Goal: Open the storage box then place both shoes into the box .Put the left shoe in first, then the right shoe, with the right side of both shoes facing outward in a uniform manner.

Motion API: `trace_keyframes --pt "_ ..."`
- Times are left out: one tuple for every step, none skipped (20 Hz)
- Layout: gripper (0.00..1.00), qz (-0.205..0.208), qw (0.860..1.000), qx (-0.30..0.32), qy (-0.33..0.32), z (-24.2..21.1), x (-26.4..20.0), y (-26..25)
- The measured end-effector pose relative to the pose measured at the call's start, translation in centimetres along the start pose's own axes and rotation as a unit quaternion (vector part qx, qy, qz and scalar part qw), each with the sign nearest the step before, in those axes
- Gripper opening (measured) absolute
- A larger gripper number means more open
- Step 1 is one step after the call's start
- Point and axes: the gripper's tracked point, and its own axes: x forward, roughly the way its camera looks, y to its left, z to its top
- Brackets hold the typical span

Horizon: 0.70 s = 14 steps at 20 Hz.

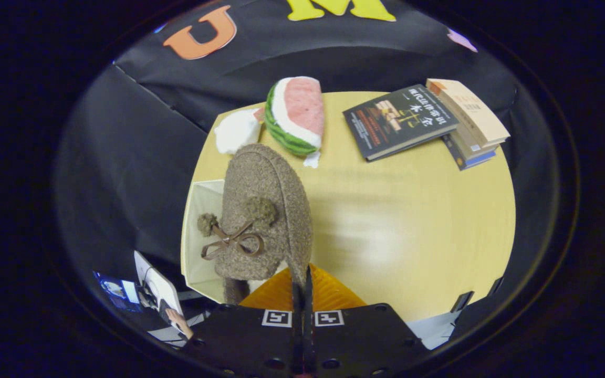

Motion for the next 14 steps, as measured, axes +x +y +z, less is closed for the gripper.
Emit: trace_keyframes --pt "0.01 0.003 1.0 -0.004 0.003 -0.1 0.6 1.6" --pt "0.01 0.005 1.0 -0.007 0.007 -0.2 1.4 3.4" --pt "0.01 0.004 1.0 -0.008 0.011 -0.5 2.1 4.7" --pt "0.01 0.002 1.0 -0.01 0.02 -0.8 3.0 6.1" --pt "0.01 0.001 1.0 -0.005 0.025 -1.1 4.0 7.3" --pt "0.01 -0.001 1.0 0.003 0.029 -1.4 5.0 8.4" --pt "0.01 -0.007 0.999 0.015 0.031 -1.2 5.7 8.3" --pt "0.01 -0.018 0.999 0.026 0.03 -1.3 6.8 8.4" --pt "0.01 -0.031 0.998 0.037 0.03 -1.4 7.8 8.3" --pt "0.01 -0.042 0.998 0.045 0.031 -1.6 8.6 8.1" --pt "0.01 -0.05 0.997 0.051 0.034 -1.9 9.4 8.0" --pt "0.02 -0.056 0.996 0.055 0.038 -2.1 10.1 7.7" --pt "0.02 -0.067 0.995 0.061 0.043 -2.5 10.6 7.2" --pt "0.01 -0.082 0.993 0.066 0.048 -2.7 11.1 6.6"
